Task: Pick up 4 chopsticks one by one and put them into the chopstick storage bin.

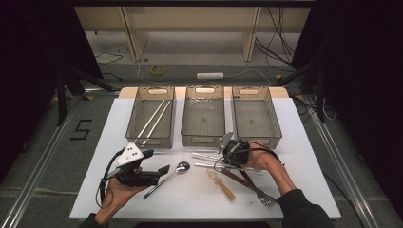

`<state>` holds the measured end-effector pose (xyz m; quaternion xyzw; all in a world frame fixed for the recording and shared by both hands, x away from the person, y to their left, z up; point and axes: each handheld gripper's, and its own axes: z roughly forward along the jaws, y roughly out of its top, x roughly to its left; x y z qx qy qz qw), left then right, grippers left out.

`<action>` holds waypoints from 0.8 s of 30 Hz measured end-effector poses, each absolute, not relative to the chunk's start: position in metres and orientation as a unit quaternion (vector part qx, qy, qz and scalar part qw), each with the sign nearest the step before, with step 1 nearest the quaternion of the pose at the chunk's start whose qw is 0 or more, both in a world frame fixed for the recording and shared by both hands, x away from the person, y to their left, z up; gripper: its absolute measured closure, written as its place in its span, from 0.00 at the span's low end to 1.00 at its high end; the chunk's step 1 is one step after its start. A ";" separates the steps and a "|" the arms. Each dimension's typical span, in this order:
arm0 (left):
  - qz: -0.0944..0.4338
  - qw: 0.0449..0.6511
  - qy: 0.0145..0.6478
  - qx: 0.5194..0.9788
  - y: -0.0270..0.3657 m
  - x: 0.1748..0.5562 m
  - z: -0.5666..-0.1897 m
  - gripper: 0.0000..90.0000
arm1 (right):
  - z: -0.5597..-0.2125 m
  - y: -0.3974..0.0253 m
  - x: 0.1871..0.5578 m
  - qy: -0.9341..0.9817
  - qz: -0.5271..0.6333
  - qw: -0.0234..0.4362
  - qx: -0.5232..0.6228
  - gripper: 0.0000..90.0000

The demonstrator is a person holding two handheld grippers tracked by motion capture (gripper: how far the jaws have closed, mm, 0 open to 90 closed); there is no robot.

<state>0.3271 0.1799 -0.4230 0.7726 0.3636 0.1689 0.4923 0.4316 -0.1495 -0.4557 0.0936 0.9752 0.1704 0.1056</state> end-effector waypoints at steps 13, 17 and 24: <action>0.165 0.487 0.358 0.779 0.177 0.327 -0.424 0.20 | -0.436 -0.155 0.424 0.967 0.199 0.128 0.093 0.96; 0.161 0.489 0.358 0.779 0.175 0.327 -0.424 0.19 | -0.429 -0.155 0.415 0.965 0.206 0.132 0.093 0.96; 0.158 0.485 0.348 0.786 0.170 0.328 -0.424 0.19 | -0.415 -0.153 0.394 0.960 0.235 0.128 0.082 0.96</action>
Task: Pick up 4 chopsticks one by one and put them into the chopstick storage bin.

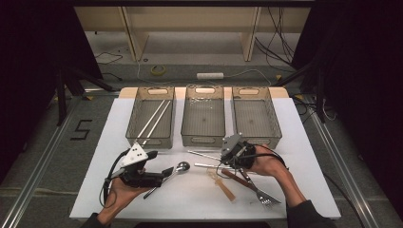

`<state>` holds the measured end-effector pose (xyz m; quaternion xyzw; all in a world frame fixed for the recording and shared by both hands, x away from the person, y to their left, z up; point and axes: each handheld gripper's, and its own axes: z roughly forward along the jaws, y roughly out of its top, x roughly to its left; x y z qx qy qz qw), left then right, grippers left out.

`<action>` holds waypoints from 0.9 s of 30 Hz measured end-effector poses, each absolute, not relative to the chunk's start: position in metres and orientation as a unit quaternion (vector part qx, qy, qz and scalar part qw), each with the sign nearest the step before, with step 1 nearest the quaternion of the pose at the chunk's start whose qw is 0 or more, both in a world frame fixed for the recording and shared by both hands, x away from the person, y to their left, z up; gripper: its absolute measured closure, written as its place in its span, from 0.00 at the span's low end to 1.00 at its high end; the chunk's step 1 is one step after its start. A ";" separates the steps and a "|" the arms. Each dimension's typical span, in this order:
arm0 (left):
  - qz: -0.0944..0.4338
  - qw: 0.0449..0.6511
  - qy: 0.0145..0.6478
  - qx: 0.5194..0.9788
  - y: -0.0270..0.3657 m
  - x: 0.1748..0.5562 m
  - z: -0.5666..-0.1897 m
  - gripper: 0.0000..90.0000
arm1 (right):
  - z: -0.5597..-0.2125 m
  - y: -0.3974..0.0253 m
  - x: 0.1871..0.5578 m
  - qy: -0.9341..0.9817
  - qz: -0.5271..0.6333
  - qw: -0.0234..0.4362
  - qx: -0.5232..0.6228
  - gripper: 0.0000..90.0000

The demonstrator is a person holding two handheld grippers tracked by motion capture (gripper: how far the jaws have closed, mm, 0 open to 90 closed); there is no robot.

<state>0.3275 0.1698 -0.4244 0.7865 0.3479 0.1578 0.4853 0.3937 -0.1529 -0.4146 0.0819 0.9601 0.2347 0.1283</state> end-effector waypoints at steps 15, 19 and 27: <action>0.137 0.456 0.302 0.826 0.142 0.325 -0.430 0.19 | -0.418 -0.137 0.356 0.965 0.241 0.098 0.034 0.96; 0.138 0.439 0.280 0.842 0.133 0.323 -0.433 0.20 | -0.418 -0.131 0.352 0.965 0.242 0.092 0.027 0.96; 0.127 0.414 0.244 0.868 0.122 0.319 -0.439 0.28 | -0.419 -0.125 0.346 0.967 0.242 0.081 0.006 0.96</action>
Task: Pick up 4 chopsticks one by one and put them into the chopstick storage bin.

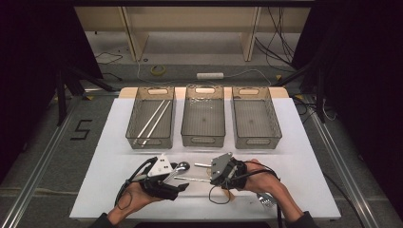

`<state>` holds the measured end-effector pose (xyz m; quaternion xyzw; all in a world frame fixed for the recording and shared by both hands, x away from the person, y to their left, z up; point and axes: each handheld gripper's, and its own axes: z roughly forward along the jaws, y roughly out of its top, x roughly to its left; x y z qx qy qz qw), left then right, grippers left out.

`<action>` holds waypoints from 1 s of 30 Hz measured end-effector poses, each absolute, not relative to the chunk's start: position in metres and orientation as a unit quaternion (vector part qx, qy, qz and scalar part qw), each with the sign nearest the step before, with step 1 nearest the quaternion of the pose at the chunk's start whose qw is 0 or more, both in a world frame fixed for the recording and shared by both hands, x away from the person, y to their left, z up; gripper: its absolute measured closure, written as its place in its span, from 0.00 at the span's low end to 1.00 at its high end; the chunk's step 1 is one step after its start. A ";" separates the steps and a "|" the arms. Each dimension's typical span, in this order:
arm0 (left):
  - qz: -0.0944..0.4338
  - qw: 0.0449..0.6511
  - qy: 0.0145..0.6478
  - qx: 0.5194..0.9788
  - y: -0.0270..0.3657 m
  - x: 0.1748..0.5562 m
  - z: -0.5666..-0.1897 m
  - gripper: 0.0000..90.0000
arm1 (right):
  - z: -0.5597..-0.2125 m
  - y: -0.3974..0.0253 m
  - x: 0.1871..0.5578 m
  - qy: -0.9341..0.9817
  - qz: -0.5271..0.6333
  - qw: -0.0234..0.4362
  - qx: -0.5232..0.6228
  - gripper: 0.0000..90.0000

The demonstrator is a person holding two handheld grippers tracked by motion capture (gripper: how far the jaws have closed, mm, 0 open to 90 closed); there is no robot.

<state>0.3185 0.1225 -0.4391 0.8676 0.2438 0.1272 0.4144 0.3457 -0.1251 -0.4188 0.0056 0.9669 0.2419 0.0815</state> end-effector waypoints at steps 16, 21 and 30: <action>0.132 0.384 0.181 0.896 0.112 0.309 -0.442 0.53 | -0.420 -0.119 0.340 0.970 0.232 0.071 -0.021 0.96; 0.126 0.379 0.170 0.901 0.110 0.307 -0.443 0.62 | -0.421 -0.116 0.339 0.971 0.231 0.064 -0.028 0.96; 0.109 0.368 0.148 0.911 0.109 0.305 -0.444 0.74 | -0.419 -0.114 0.337 0.970 0.232 0.062 -0.038 0.96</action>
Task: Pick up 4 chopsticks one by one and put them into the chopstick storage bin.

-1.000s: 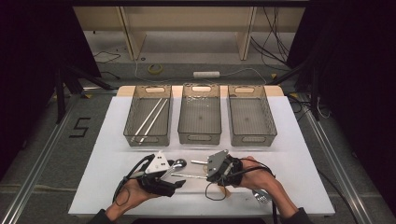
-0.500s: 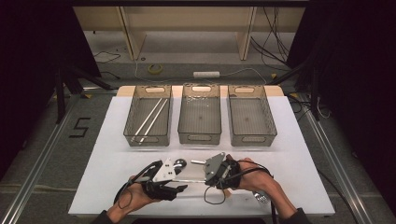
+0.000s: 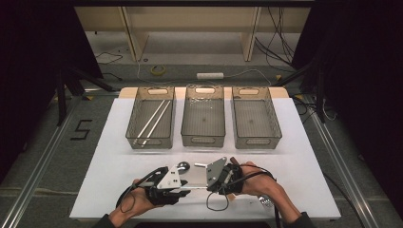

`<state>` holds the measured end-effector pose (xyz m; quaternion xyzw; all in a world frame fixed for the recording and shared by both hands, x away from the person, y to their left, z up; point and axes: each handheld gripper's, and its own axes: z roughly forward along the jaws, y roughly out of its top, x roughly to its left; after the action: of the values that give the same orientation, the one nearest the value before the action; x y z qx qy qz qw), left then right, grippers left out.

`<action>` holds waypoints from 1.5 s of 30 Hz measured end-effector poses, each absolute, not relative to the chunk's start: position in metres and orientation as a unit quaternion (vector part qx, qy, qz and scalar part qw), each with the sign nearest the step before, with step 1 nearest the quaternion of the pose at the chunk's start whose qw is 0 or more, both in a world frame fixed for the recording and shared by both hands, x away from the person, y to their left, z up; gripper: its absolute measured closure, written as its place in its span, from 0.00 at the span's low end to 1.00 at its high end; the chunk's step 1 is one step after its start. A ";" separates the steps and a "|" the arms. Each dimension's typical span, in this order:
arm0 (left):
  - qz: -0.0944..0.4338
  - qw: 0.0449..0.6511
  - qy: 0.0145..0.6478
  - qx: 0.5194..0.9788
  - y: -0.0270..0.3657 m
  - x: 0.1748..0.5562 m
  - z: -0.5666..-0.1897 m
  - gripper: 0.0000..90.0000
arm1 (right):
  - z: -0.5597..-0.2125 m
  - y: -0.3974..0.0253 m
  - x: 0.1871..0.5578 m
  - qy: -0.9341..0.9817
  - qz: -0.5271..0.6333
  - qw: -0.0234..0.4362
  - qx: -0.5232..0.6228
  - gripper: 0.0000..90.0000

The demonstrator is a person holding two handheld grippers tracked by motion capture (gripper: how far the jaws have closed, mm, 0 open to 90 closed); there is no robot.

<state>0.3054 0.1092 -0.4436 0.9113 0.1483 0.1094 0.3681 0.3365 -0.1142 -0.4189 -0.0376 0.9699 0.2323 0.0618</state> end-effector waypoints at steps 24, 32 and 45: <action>0.093 0.376 0.101 0.917 0.109 0.300 -0.439 0.92 | -0.413 -0.123 0.340 0.965 0.260 0.034 -0.020 0.79; 0.113 0.389 0.134 0.905 0.120 0.305 -0.435 0.92 | -0.397 -0.138 0.346 0.946 0.315 0.052 0.054 0.54; 0.137 0.416 0.193 0.878 0.137 0.313 -0.429 0.92 | -0.393 -0.162 0.348 0.902 0.394 0.085 0.155 0.39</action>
<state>0.3132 0.1372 -0.4286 0.8778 0.1933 0.1371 0.4164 0.3478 -0.1624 -0.3926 0.1554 0.9017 0.3942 0.0853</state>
